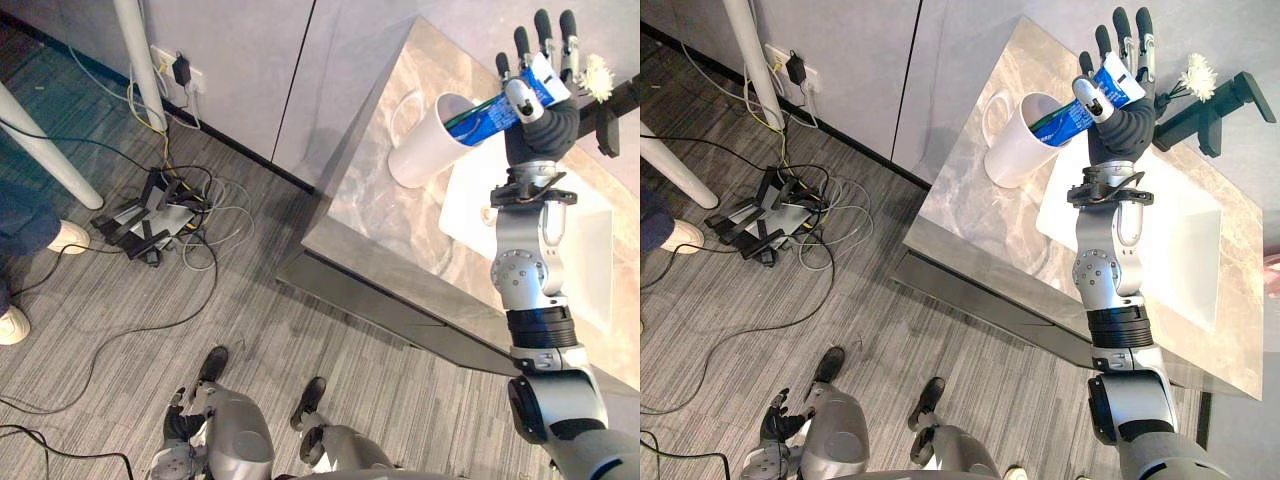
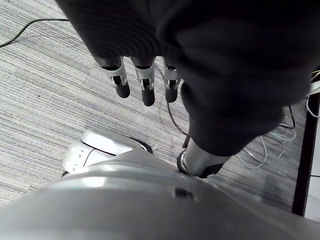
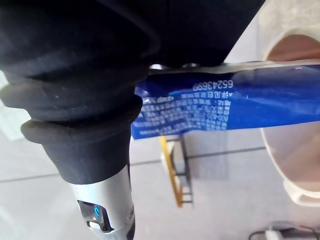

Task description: Organize washtable

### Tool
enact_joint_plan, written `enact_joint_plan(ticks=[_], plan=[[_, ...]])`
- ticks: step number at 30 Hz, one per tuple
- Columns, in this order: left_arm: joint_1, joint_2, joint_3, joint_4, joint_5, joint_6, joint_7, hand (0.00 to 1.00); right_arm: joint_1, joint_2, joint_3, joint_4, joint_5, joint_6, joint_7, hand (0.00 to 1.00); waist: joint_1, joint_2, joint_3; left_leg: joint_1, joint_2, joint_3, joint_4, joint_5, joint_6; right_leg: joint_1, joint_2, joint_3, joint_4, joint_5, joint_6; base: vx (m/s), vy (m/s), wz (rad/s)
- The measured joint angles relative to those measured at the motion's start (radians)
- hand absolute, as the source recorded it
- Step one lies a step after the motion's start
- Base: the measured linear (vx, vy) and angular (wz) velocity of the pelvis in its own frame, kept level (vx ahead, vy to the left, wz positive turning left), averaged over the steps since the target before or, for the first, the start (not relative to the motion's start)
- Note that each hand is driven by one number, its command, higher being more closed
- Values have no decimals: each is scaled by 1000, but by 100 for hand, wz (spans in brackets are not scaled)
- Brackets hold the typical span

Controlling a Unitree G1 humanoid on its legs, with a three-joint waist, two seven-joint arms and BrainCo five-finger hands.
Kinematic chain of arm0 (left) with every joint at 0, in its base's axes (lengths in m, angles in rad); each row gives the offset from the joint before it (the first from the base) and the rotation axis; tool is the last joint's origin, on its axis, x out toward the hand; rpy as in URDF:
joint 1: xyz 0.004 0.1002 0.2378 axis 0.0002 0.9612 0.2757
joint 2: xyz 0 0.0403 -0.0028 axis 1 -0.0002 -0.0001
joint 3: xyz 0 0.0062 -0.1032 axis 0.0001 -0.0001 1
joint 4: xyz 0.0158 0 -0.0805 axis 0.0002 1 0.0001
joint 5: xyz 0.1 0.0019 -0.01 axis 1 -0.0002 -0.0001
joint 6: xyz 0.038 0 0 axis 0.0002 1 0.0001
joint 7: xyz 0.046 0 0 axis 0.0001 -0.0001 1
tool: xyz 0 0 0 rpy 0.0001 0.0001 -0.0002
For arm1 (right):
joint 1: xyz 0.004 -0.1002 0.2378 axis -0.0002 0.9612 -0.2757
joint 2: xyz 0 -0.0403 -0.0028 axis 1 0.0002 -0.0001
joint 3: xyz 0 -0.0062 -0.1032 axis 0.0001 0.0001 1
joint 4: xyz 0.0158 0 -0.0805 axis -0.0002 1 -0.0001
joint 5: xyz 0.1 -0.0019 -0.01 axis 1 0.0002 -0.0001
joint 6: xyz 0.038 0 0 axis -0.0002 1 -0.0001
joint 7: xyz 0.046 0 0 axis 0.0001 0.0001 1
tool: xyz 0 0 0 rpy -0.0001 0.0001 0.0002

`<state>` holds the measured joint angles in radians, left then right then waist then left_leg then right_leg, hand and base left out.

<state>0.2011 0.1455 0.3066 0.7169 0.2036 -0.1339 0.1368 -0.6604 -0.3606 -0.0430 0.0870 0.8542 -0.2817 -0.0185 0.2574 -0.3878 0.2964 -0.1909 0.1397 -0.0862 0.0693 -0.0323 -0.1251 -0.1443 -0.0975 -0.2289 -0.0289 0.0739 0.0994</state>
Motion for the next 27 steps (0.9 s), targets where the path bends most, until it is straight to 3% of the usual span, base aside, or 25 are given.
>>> enact_joint_plan(ticks=[4,5,8,9,13,16,18,22,23,26,27], plan=[[5,-1,6,2,0,8,-1,0,-17,-15,-20,-25,1,4,3,0,-2,-1,0,37,0,35,-5,0,1,11,-1,33,0,10,2,-35,-1,-28],[14,0,15,8,0,11,-1,0,-18,-75,-60,-77,2,3,6,0,-24,0,-1,55,-3,55,-4,-1,1,17,-4,44,0,18,-5,-113,3,-40],[12,-1,18,31,1,14,-1,0,-18,-120,-107,-100,3,-11,11,0,-35,10,-13,64,-3,65,-7,-1,2,17,-2,59,-3,21,-9,-78,-24,-30],[21,-23,8,122,8,19,-5,0,-1,-180,-136,-114,8,-27,24,0,-72,82,-125,103,-2,100,-19,-1,3,35,-1,88,-13,26,-10,-20,-41,-33],[24,-21,9,148,9,21,-5,0,36,-200,-176,-114,9,-46,23,0,-94,95,-152,112,0,111,-27,-1,2,37,3,97,-24,31,-11,-26,-27,-15],[29,-23,11,159,18,21,-5,0,170,-195,-282,-150,8,-46,22,0,-95,109,-188,137,-4,125,-32,-3,5,56,-1,104,-32,33,-10,18,0,-7],[48,-23,12,167,30,22,-5,0,232,-194,-360,-149,7,-60,12,0,-115,119,-213,140,-9,133,-34,-5,9,55,-6,111,-33,33,-9,33,21,-14],[55,-35,20,200,36,21,-7,0,399,-137,-573,-124,-41,-75,-46,0,-165,175,-258,165,-19,150,-36,-12,18,70,-15,123,-34,31,-5,-1,14,-11],[54,-47,30,201,39,20,-7,0,462,-95,-653,-73,-100,-75,-95,0,-173,195,-276,176,-19,156,-39,-13,19,76,-16,126,-39,29,-2,-17,-2,-9],[51,-56,37,215,45,19,-11,0,543,-38,-750,65,-168,-69,-162,0,-197,222,-296,188,-19,162,-40,-14,18,87,-14,129,-50,26,-2,-27,-15,-10],[49,-60,38,231,44,20,-16,0,586,-6,-807,187,-195,-58,-184,0,-200,235,-305,196,-18,167,-40,-18,16,91,-13,131,-62,25,-6,-31,-12,-13]])
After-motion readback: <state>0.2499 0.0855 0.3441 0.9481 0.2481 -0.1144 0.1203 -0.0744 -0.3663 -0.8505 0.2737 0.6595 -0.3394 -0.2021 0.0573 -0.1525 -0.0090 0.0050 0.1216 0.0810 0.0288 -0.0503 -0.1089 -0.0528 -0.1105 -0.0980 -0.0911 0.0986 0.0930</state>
